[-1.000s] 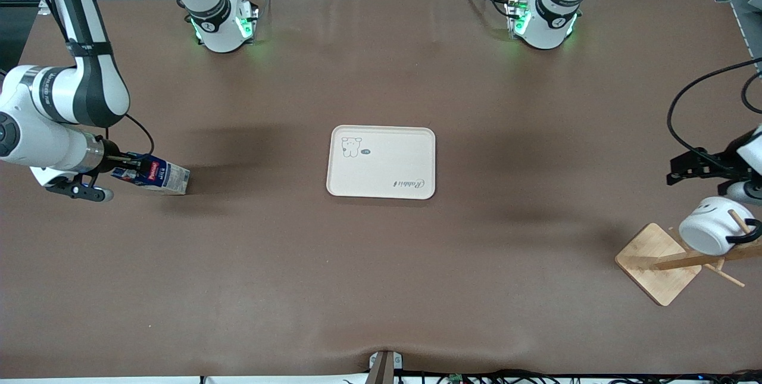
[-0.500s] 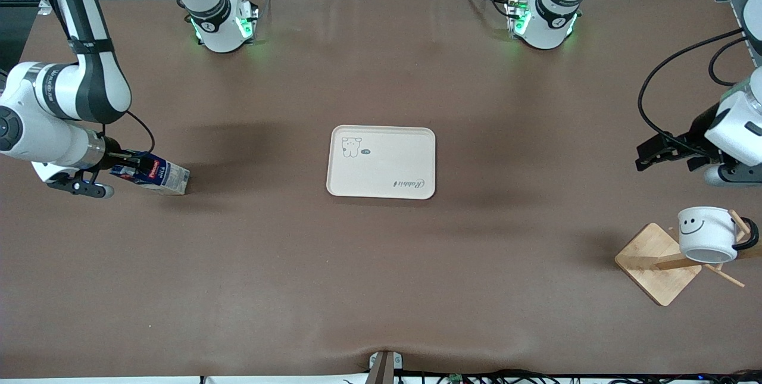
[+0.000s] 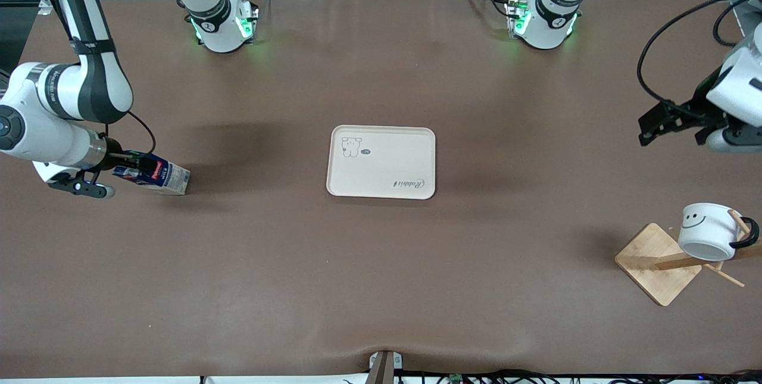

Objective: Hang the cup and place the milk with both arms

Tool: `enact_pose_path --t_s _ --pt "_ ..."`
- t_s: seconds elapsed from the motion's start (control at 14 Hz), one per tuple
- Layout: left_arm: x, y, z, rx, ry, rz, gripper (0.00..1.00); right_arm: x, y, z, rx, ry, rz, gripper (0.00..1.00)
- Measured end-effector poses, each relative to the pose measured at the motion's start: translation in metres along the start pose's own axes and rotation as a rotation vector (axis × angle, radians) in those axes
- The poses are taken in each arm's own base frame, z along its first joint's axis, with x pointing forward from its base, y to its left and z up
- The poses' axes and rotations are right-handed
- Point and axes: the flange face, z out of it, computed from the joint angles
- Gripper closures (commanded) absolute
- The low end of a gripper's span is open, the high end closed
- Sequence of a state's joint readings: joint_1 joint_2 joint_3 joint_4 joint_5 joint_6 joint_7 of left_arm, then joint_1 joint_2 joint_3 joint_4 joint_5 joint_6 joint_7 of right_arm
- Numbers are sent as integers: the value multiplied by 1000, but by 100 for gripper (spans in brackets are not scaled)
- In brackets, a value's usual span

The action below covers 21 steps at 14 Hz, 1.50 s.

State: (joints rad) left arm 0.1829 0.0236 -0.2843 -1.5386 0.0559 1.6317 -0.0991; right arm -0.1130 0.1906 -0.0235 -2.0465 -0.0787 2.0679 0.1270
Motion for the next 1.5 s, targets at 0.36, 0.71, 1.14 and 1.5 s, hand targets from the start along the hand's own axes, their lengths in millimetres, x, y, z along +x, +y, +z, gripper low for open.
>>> enact_pose_path --t_s 0.36,0.71,1.14,1.5 --pt "-34 11 -31 19 -37 11 0 23 -3 -61 7 127 -58 0" --pt "-44 6 -40 -2 -49 -1 0 40 -24 -130 13 265 -119 0" --pt "-42 -4 -35 -5 -53 -21 0 44 -32 -163 12 297 -145 0" --pt "-36 -5 -36 -22 -23 -26 0 -13 -22 -256 54 313 -195 0"
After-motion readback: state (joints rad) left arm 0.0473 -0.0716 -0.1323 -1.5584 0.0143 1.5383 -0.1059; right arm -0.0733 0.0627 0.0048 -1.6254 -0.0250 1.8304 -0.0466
